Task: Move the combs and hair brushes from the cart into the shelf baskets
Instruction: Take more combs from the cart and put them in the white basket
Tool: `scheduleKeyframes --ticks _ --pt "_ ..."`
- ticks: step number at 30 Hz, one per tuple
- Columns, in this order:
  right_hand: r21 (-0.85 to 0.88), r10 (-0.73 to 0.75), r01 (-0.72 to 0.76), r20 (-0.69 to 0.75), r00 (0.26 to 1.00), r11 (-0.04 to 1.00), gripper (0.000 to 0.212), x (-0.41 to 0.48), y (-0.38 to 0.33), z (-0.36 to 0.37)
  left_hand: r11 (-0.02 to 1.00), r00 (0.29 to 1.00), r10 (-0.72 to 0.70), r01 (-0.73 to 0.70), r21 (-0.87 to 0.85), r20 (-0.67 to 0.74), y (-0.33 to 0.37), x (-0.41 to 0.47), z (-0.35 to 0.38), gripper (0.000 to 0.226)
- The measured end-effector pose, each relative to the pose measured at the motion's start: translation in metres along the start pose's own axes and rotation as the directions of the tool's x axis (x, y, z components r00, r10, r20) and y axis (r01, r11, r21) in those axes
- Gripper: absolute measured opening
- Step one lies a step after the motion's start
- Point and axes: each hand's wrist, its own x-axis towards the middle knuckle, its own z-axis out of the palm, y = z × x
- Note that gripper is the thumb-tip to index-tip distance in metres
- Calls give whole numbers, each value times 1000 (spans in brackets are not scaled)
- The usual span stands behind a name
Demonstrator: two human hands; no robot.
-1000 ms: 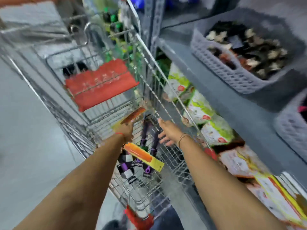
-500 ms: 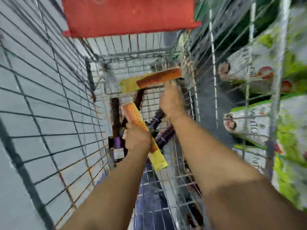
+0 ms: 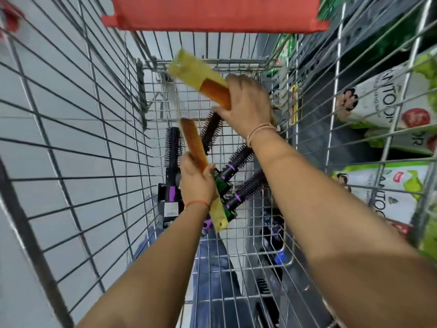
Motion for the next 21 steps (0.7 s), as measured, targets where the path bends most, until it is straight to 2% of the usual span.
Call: scheduleKeyframes --ticks 2,4,7,8,10,12,14,17,19,21 --pt "182 193 -191 10 981 964 68 -10 -2 -12 999 1000 21 -21 -37 -3 6 4 -1 47" --pt "291 339 -361 128 932 886 75 -31 5 -10 998 999 28 -27 -49 25 10 9 0 52" --pt "129 455 -531 375 808 837 81 -81 18 18 993 995 -81 85 -78 65 9 13 4 64" --pt "84 499 -574 402 767 814 81 -97 19 27 986 987 -145 150 -71 72 8 13 6 65" --pt "107 560 -626 349 751 772 76 -117 17 39 964 962 -259 263 -44 81 4 13 8 56" --pt "213 609 -661 263 748 719 66 -123 14 42 944 945 -313 320 -80 95 0 16 10 37" --pt "291 678 -710 220 701 641 54 -124 12 39 911 931 -339 360 -202 133 -5 20 10 31" --pt "254 753 -766 169 636 590 25 -129 5 27 863 928 -344 373 -342 145 -4 18 6 30" --pt "337 767 -749 108 633 571 21 -139 -6 12 848 921 -357 390 -359 157 8 9 -4 9" --pt "449 774 -689 -11 633 569 28 -151 -25 -6 911 951 -263 300 -282 161 22 1 -19 33"
